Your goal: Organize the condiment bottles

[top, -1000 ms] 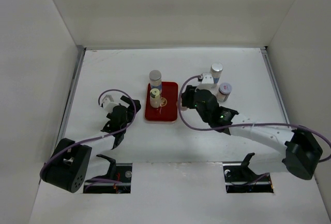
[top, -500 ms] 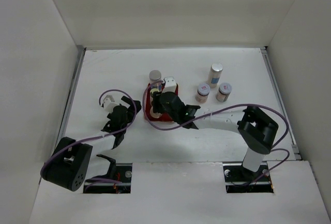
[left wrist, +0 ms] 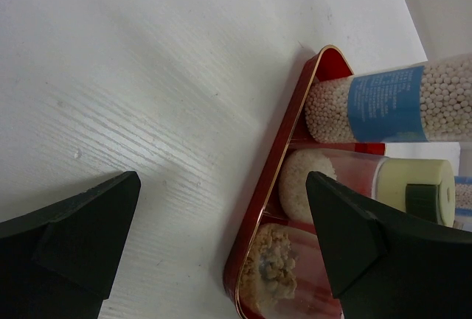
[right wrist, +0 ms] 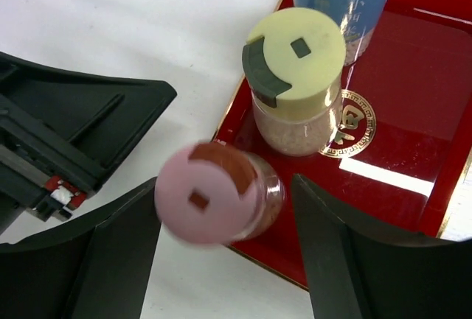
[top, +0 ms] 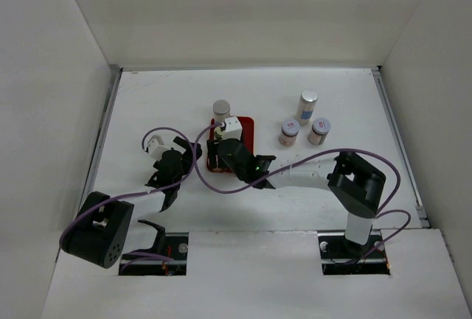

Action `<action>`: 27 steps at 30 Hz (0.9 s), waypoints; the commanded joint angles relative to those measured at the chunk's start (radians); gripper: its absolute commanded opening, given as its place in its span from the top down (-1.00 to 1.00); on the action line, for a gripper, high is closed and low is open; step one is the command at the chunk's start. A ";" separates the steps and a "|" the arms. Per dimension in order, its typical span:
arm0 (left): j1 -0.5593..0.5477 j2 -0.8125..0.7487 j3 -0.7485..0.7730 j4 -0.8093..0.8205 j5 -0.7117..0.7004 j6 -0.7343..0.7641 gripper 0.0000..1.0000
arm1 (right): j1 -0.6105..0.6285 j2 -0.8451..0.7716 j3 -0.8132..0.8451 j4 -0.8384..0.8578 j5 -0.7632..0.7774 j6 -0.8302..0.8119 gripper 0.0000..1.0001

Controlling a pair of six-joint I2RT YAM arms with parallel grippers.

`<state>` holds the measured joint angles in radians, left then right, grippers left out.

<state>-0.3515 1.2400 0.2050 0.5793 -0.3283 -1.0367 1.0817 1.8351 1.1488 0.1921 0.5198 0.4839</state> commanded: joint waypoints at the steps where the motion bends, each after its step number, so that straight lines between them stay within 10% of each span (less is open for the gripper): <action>1: 0.007 -0.007 0.005 0.025 0.003 0.004 -1.00 | 0.008 -0.126 -0.018 0.050 0.034 -0.022 -0.50; 12: 0.004 0.003 0.008 0.025 0.005 0.004 -1.00 | -0.217 -0.468 -0.305 -0.005 0.104 -0.013 -0.66; 27: 0.001 0.029 0.011 0.031 0.009 0.003 -1.00 | -0.477 -0.192 -0.183 -0.086 0.114 -0.070 -0.91</action>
<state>-0.3519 1.2541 0.2050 0.5980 -0.3279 -1.0367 0.6189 1.6154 0.8928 0.0967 0.6338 0.4286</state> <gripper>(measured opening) 0.997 0.963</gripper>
